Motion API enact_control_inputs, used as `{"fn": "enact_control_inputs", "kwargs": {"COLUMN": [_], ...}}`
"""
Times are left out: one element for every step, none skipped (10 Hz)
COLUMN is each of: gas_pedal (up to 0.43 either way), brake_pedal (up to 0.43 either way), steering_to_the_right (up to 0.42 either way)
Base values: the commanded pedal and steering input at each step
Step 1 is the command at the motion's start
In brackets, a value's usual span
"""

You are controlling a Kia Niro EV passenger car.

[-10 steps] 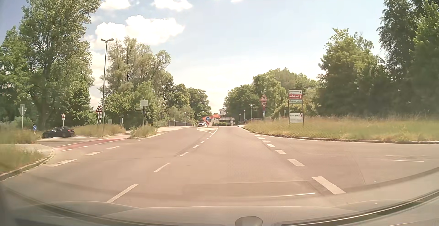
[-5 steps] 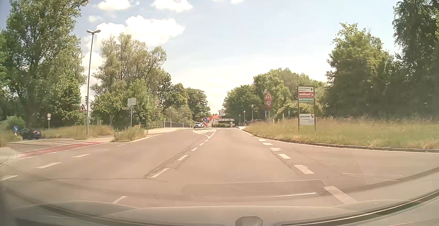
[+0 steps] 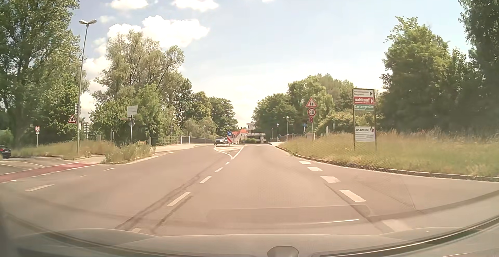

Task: Follow the waypoints while adhering to traffic rules and regulations

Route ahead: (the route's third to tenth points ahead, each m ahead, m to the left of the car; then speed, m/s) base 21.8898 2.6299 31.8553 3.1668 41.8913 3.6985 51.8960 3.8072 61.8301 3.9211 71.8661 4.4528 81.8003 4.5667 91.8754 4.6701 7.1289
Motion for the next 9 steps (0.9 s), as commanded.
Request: {"fn": "enact_control_inputs", "kwargs": {"gas_pedal": [0.13,0.13,0.13,0.13,0.13,0.13,0.138,0.15,0.15], "brake_pedal": [0.0,0.0,0.0,0.0,0.0,0.0,0.0,0.0,0.0], "steering_to_the_right": [0.0,-0.001,-0.001,-0.001,-0.002,-0.004,-0.004,-0.004,-0.004]}}
